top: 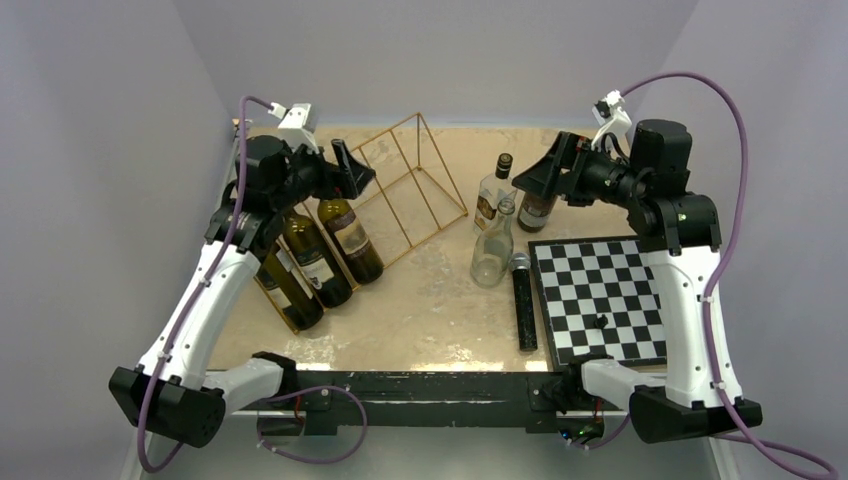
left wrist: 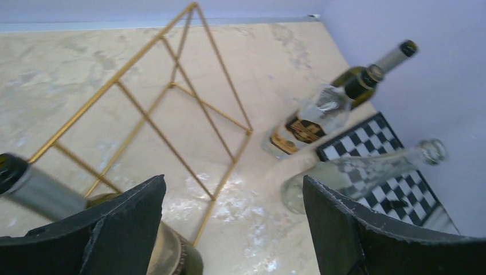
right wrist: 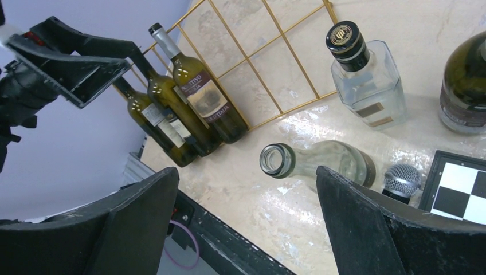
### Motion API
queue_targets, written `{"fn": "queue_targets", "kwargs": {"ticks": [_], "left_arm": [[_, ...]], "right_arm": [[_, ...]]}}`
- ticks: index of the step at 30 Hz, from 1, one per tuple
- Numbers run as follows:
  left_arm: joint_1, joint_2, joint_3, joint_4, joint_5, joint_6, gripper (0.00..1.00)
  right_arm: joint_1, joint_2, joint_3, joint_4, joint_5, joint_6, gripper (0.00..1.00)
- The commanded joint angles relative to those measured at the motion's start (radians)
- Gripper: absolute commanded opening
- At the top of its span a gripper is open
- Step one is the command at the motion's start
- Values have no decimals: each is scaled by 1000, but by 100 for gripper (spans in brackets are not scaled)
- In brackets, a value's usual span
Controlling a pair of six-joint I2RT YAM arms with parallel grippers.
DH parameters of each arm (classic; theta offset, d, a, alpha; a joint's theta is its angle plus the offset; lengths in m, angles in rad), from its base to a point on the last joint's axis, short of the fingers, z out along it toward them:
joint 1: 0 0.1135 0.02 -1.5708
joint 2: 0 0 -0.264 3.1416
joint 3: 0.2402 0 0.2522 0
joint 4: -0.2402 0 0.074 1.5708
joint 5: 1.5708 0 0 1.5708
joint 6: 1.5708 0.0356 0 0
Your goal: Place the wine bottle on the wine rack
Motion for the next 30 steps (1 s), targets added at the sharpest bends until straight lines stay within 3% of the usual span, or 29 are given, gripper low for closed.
{"fn": "queue_targets", "kwargs": {"ticks": [1,11,18,23,30], "left_arm": [[-25,8,20,160,329,-12,92],[-305,141,63,321,489,112,98],[-477,295,200,258,407,260,98],[-521,365,203,339,364,308,96],[-540,511,297,340,428,347,95]], "right_arm": [[28,9,61,-61,77,-69,92],[35,35,111,-164,327,-53,87],[36,32,112,-176,375,-59,87],[35,24,111,-180,358,-81,88],[33,22,109,-170,328,-90,90]]}}
